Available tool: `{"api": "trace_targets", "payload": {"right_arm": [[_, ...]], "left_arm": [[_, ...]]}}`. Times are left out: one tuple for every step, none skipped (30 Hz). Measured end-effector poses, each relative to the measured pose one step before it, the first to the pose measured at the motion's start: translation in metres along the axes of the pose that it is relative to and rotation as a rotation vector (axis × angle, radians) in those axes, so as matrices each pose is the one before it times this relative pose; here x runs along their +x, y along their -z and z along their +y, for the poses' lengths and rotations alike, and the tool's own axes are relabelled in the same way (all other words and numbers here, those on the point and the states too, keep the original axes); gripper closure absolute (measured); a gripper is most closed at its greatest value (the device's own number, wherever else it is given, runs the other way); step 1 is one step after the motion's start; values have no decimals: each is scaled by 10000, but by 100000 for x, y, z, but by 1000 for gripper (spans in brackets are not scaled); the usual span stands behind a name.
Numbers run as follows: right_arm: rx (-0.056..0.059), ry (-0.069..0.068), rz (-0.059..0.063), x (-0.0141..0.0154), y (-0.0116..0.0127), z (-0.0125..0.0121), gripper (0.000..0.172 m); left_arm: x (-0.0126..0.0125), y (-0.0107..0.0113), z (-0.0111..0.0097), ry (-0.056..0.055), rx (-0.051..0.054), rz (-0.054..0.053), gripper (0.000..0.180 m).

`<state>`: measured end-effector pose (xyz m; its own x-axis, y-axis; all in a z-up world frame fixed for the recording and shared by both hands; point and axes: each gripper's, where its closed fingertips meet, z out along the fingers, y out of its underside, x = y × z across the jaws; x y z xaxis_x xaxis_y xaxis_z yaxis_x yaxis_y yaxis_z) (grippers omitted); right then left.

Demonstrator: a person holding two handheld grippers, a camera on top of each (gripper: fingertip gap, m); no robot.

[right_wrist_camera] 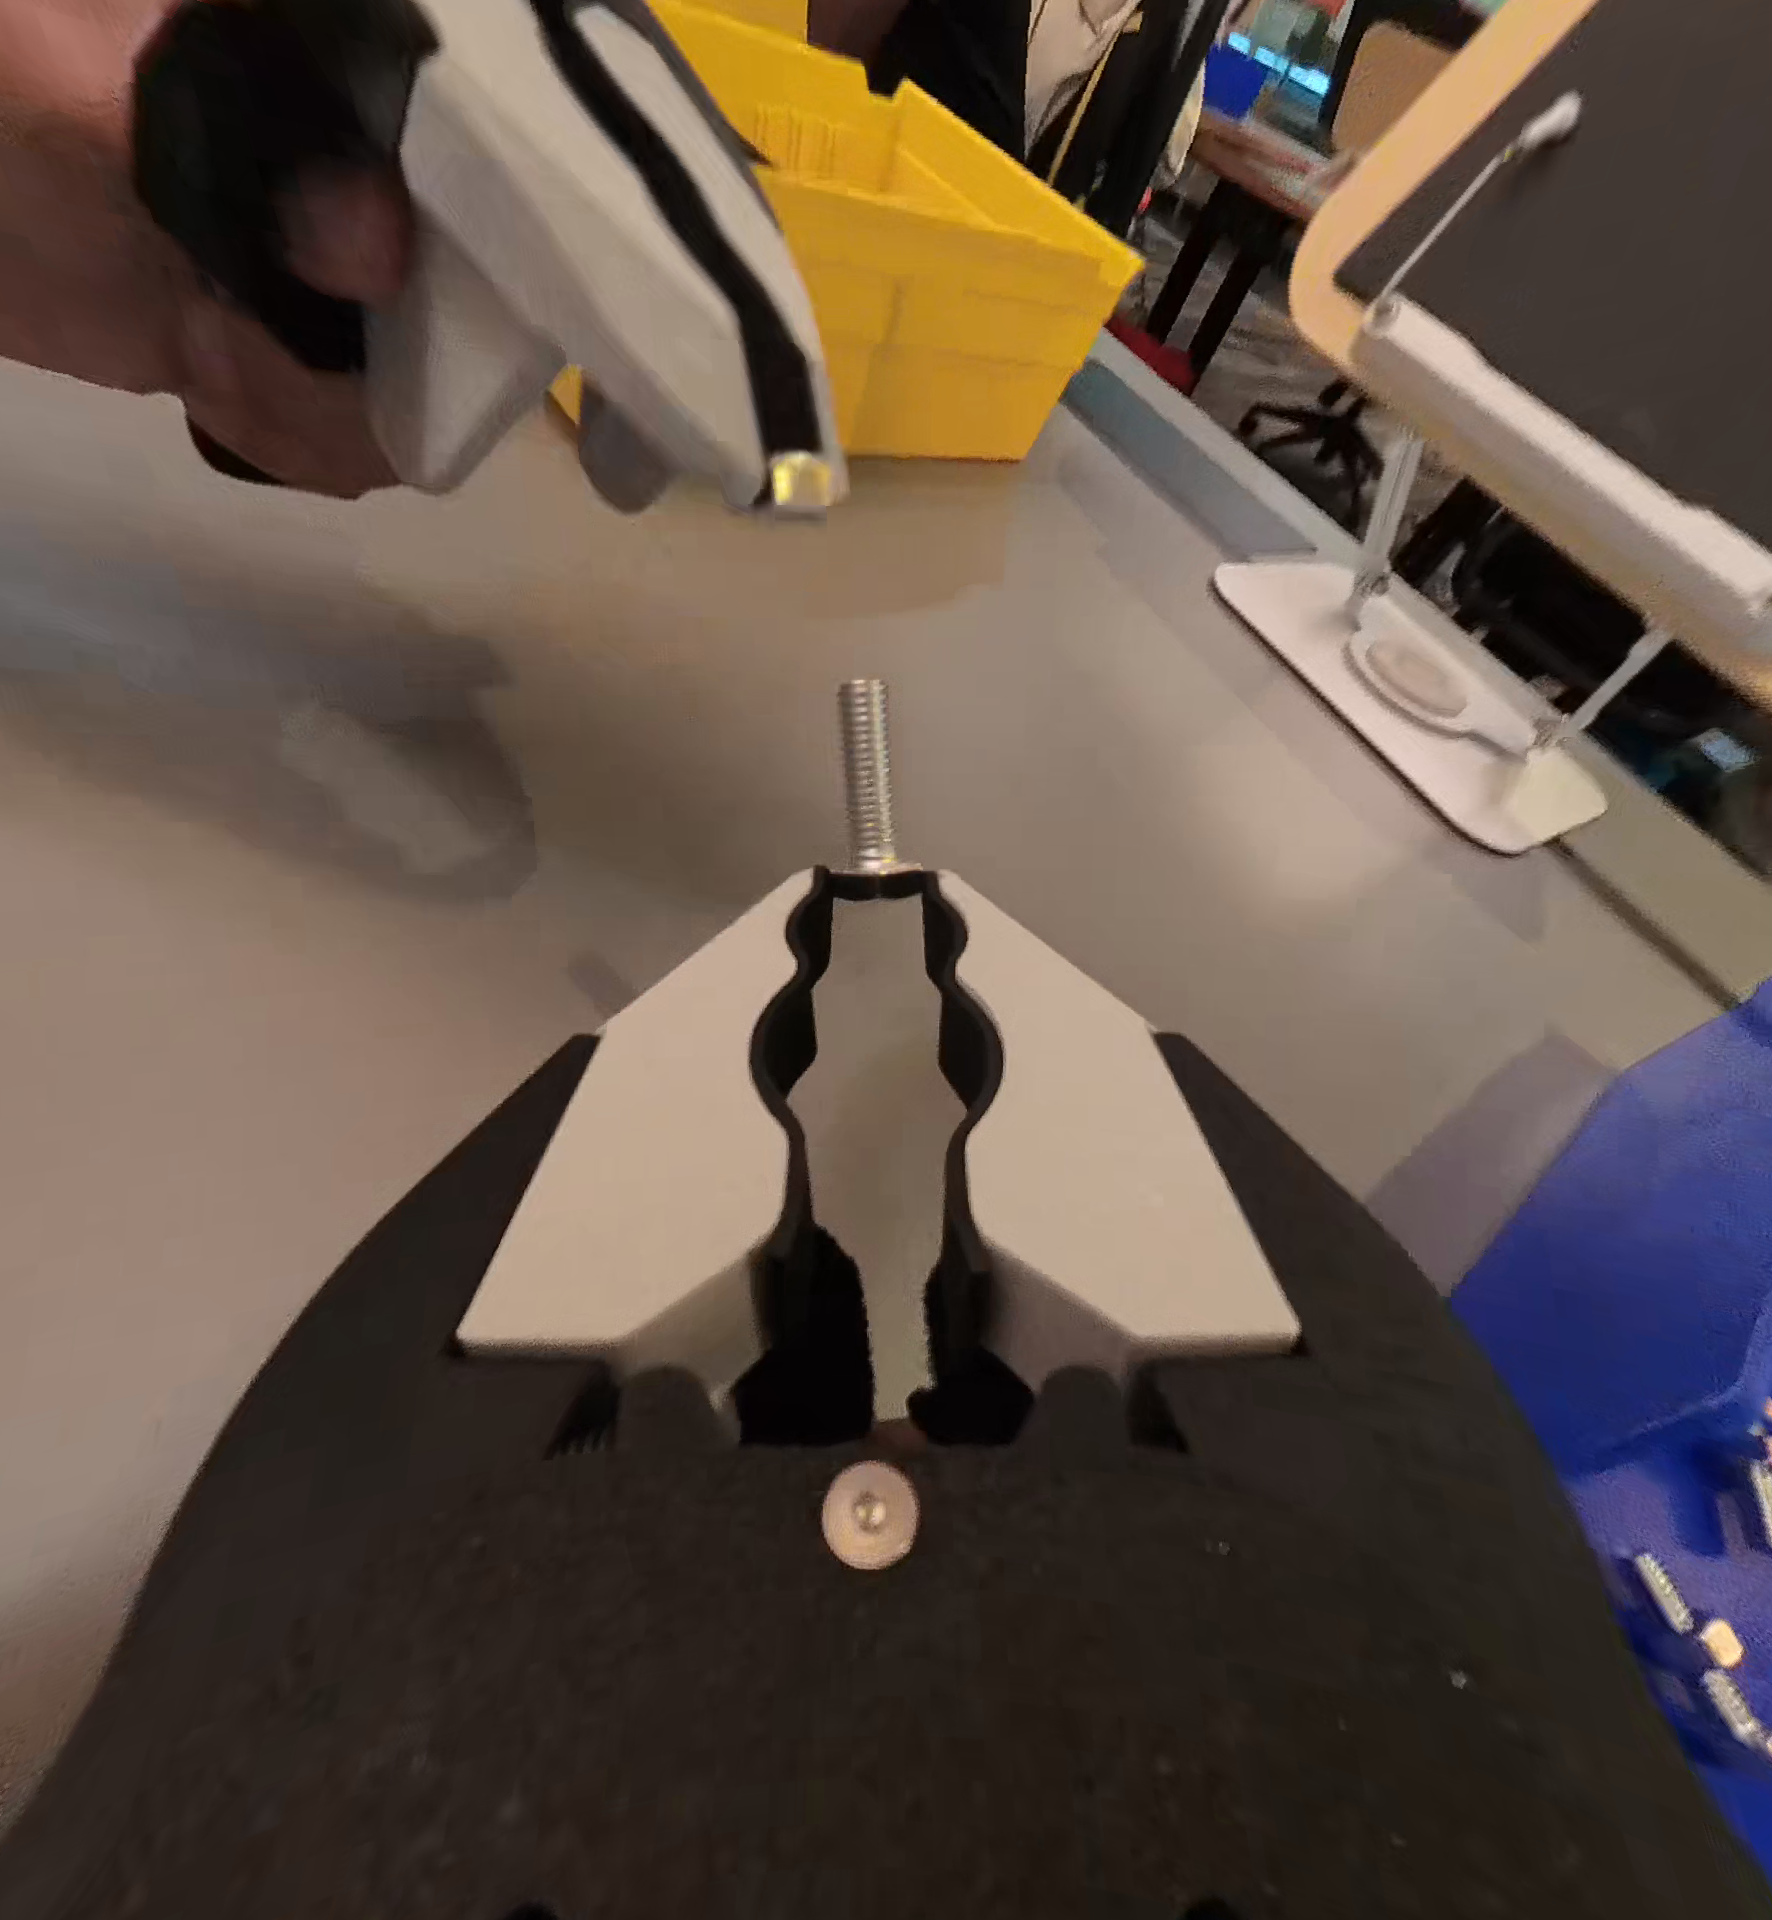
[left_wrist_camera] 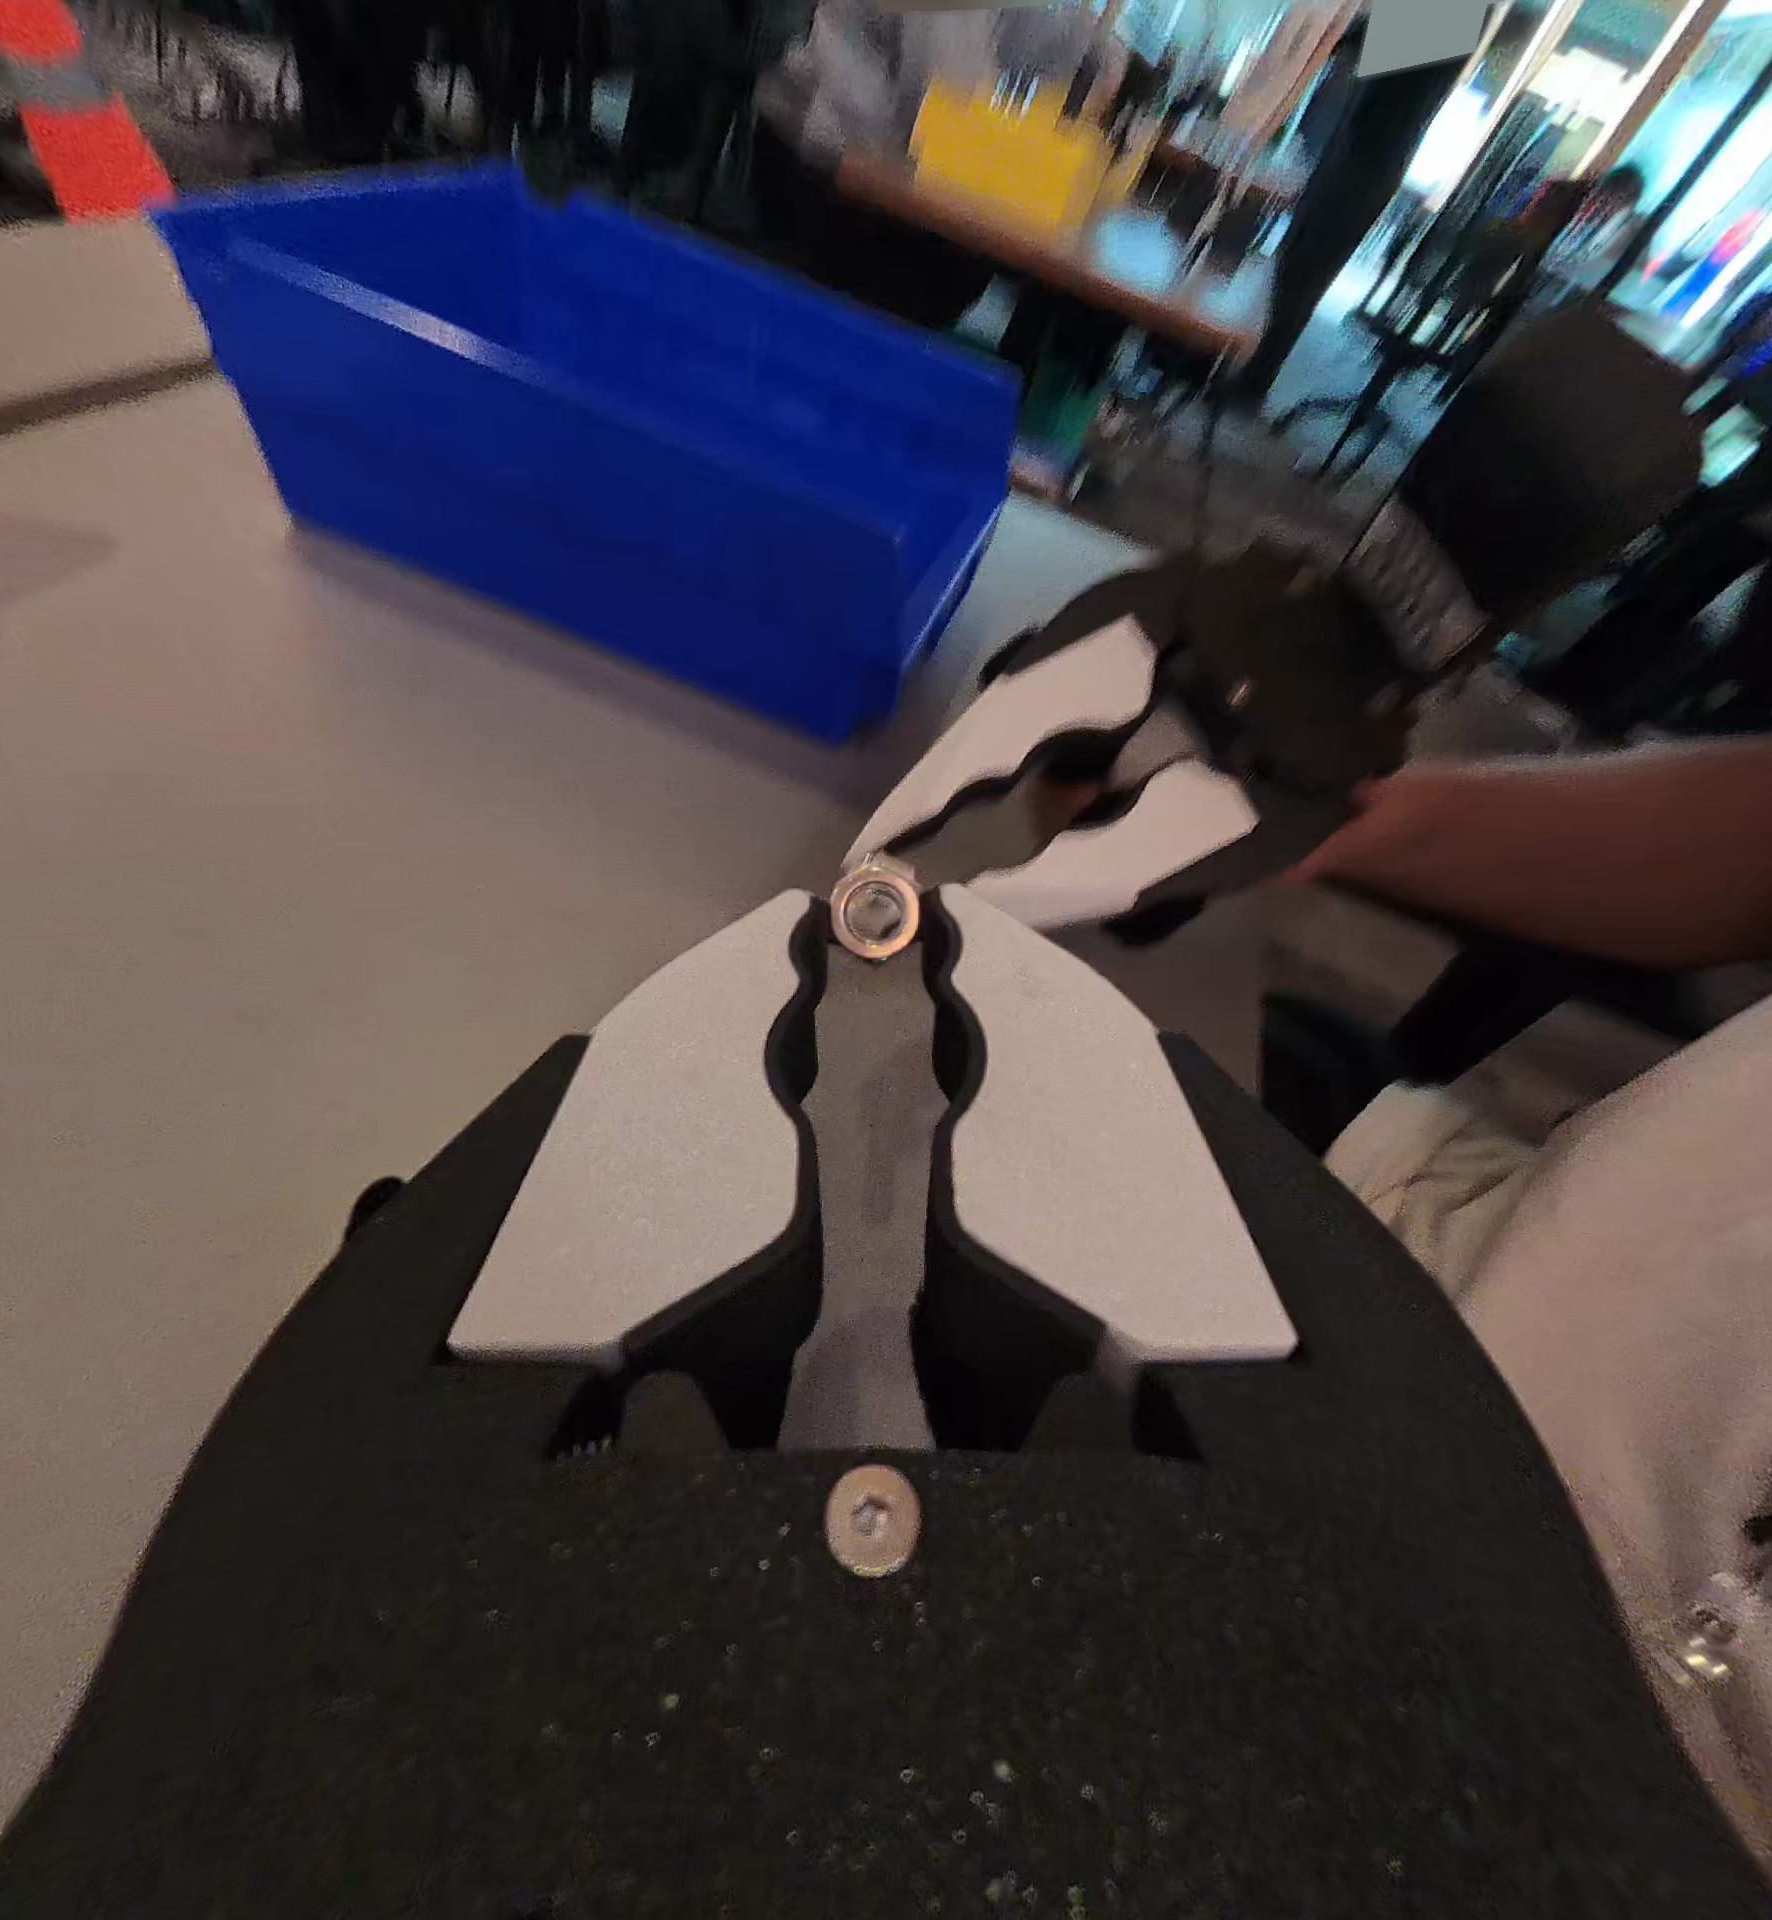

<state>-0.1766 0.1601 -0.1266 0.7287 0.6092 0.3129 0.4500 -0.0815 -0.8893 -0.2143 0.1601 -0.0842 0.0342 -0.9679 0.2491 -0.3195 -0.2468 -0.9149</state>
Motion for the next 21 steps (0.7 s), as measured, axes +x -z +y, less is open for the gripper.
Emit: {"api": "trace_targets", "payload": {"right_arm": [[264,106,-19,-368,14,-681,155],[293,103,-6,-278,64,-713,155],[245,88,76,-88,85,-582,155],[184,22,23,-81,65,-429,155],[169,-40,-72,-148,68,-350,155],[112,-56,-111,-190,38,-226,155],[75,-17,-117,-207,24,-132,155],[4,19,-6,-61,6,-27,155],[-22,27,49,40,2,10,155],[17,-20,-2,-13,17,-26,155],[-2,-78,-51,-33,1,14,155],[2,-61,-29,-14,-8,9,155],[9,-38,-28,-45,-2,-4,155],[-20,-51,-63,-84,-4,37,155],[-7,-97,-106,-108,6,44,155],[46,-150,-187,-205,43,-30,155],[97,-179,-262,-265,86,-112,155],[143,-190,-297,-273,124,-197,155],[170,-221,-320,-273,132,-279,155],[131,-276,-430,-429,93,-217,155],[84,-326,-465,-448,59,-111,155]], "left_arm": [[634,253,-873,64,423,265,164],[421,49,-372,-42,116,111,164],[256,-74,9,-101,-98,22,164],[198,-96,105,-100,-122,-6,164],[190,-59,15,-78,9,-1,164],[196,-82,14,-16,22,36,164],[92,-101,91,34,-57,1,164],[-23,-93,79,5,-60,-51,164],[11,-45,31,-39,-25,-22,164],[11,10,0,-52,-19,-23,164],[-26,14,20,-34,-46,-30,164],[5,5,39,-39,-52,-17,164],[35,5,14,-89,-36,-15,164],[54,-4,38,-156,-73,-3,164],[77,10,89,-197,-128,30,164],[141,30,65,-205,-129,112,164],[236,82,16,-182,-110,230,164],[268,142,-18,-144,-120,336,164],[283,183,-60,-149,-132,375,164],[347,193,-47,-214,-172,407,163],[375,151,45,-257,-270,406,163]]}}
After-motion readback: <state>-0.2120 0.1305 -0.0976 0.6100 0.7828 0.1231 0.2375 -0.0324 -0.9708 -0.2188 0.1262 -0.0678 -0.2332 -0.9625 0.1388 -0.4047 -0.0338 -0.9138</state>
